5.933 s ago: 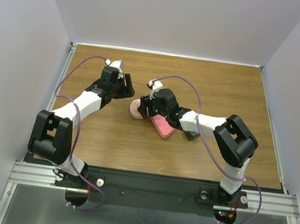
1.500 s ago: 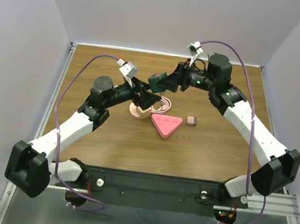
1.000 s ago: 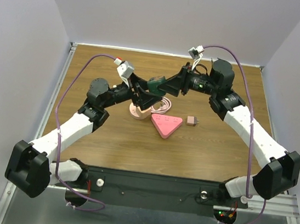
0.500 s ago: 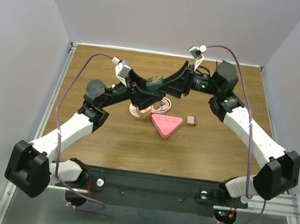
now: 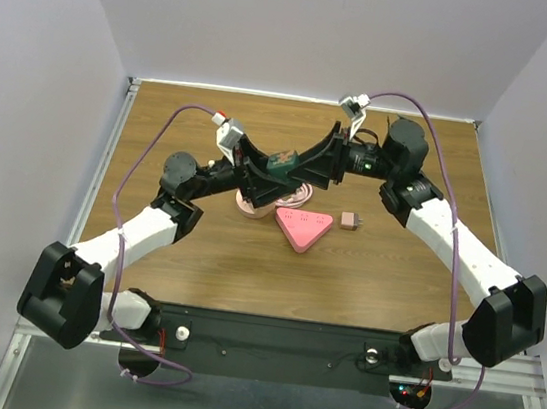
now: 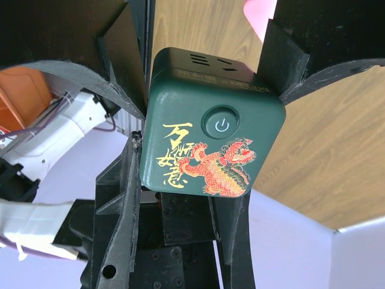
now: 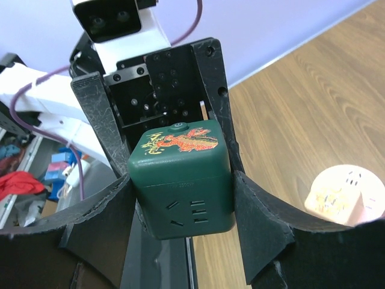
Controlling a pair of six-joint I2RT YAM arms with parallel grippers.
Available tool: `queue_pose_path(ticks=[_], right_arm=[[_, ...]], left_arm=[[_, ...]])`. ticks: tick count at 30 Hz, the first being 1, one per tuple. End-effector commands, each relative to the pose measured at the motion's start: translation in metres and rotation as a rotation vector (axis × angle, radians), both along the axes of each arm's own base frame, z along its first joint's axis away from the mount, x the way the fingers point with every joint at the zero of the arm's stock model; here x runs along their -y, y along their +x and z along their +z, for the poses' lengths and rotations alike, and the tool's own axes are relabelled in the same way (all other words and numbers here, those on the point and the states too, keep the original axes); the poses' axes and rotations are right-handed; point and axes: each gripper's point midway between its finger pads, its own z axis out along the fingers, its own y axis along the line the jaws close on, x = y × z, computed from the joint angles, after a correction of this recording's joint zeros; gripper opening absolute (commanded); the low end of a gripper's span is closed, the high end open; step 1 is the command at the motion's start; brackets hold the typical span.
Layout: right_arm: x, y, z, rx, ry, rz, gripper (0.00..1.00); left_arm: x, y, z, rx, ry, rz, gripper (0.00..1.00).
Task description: Insert the plug
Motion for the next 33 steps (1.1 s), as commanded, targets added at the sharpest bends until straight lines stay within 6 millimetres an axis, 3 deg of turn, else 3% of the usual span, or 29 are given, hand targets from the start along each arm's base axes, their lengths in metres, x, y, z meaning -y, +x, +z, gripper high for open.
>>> queue_pose_path(ticks=[1, 6, 11, 16, 20, 25, 31, 33], right_arm=[[0.012, 0.014, -0.008, 0.033, -0.040, -0.108, 0.54], [0.022, 0.022, -0.020, 0.014, -0.067, -0.177, 0.65], [0.027, 0.027, -0.047, -0.035, -0.109, -0.228, 0.76], [0.039, 0.035, -0.067, -0.043, -0.153, -0.293, 0.80], [0.040, 0.039, -0.093, -0.039, -0.200, -0.269, 0.83], [0.034, 0.026, -0.079, 0.021, -0.177, -0.159, 0.86], [0.027, -0.016, -0.072, 0.026, -0.134, 0.096, 0.93], [0.027, -0.020, -0.073, 0.020, -0.132, 0.115, 0.95]], left_arm=[[0.004, -0.027, 0.006, 0.144, 0.004, -0.107, 0.00], [0.005, -0.028, -0.008, 0.137, 0.016, -0.115, 0.00], [0.005, -0.020, -0.025, 0.103, 0.032, -0.082, 0.00], [0.011, -0.001, -0.064, 0.018, 0.115, -0.052, 0.00], [0.014, -0.001, -0.079, 0.023, 0.148, -0.082, 0.00], [0.015, -0.003, -0.086, 0.025, 0.163, -0.106, 0.00], [0.016, -0.012, -0.087, 0.062, 0.175, -0.163, 0.00], [0.016, -0.014, -0.087, 0.068, 0.178, -0.169, 0.00]])
